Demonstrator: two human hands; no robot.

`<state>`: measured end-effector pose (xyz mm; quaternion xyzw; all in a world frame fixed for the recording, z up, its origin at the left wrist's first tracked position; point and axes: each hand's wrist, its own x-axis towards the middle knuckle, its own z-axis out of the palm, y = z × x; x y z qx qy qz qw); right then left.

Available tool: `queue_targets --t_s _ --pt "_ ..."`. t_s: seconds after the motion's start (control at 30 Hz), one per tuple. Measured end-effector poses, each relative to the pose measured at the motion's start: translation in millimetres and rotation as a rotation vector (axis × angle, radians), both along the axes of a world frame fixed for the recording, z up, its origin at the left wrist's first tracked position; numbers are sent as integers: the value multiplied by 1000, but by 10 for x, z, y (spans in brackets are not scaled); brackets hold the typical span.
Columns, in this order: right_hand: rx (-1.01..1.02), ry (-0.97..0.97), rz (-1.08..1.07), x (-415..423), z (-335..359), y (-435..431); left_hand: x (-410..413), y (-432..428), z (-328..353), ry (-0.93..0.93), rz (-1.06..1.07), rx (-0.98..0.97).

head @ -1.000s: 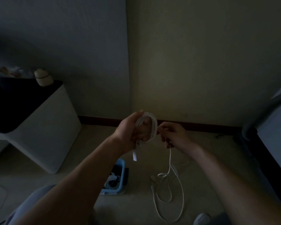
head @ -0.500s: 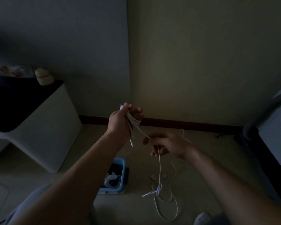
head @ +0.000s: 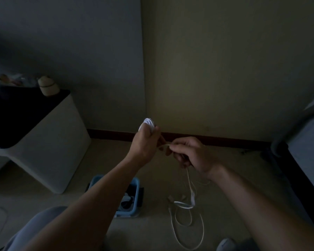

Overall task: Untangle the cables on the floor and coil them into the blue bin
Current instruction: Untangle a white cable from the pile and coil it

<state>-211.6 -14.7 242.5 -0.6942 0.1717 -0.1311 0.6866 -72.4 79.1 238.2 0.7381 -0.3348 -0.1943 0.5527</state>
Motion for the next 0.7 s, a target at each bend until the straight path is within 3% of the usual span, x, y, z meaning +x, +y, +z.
queue_targets --t_s 0.17,0.4,0.7 --pt "-159 -49 -179 -27 27 -54 -89 1 -37 137 -330 103" --pt "-262 -62 -407 -1 -4 -192 -157 -16 80 453 -437 150" --pt "-190 -28 -363 -28 -8 -271 -153 97 230 561 -608 50"
